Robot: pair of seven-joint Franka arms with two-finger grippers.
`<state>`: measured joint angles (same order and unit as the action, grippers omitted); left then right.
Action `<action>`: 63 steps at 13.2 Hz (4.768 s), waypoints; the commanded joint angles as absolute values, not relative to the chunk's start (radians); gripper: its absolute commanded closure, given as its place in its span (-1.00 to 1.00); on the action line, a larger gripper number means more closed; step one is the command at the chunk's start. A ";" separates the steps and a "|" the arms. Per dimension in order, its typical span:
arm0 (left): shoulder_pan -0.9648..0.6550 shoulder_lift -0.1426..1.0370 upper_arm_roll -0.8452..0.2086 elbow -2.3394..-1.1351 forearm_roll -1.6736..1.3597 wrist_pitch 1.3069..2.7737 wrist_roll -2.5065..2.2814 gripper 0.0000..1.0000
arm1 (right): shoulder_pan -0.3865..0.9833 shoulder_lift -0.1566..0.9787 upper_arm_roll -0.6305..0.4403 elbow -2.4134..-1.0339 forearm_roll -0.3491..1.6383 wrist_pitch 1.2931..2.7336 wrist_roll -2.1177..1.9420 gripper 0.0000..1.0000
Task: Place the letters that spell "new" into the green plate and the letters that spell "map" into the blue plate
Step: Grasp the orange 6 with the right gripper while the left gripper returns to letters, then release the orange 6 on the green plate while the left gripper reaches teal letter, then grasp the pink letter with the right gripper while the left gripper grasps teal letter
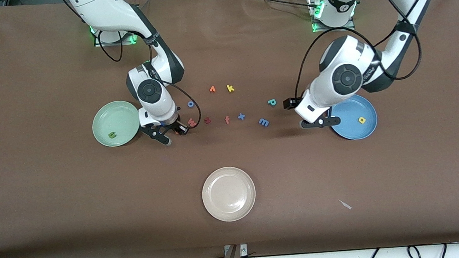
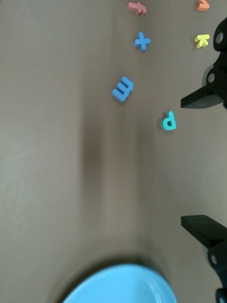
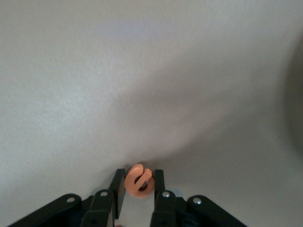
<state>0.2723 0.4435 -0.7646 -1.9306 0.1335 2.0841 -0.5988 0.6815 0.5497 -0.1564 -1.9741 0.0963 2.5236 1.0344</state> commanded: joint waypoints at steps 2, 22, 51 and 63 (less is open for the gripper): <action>0.216 0.434 -0.772 -2.038 0.130 2.231 -0.652 -0.97 | 0.684 0.471 -0.227 -1.928 0.110 2.321 0.889 0.69; 0.130 0.600 -0.742 -2.172 0.611 2.511 -1.029 -0.82 | 0.692 0.245 -0.443 -2.294 0.112 2.405 0.394 -0.99; 0.124 0.652 -0.742 -2.143 0.611 2.479 -1.083 -0.10 | 0.739 0.492 -0.132 -1.977 0.215 2.446 0.213 -0.82; 0.127 0.638 -0.745 -2.135 0.609 2.464 -1.085 0.32 | 0.765 0.584 -0.129 -1.960 0.201 2.589 0.181 0.62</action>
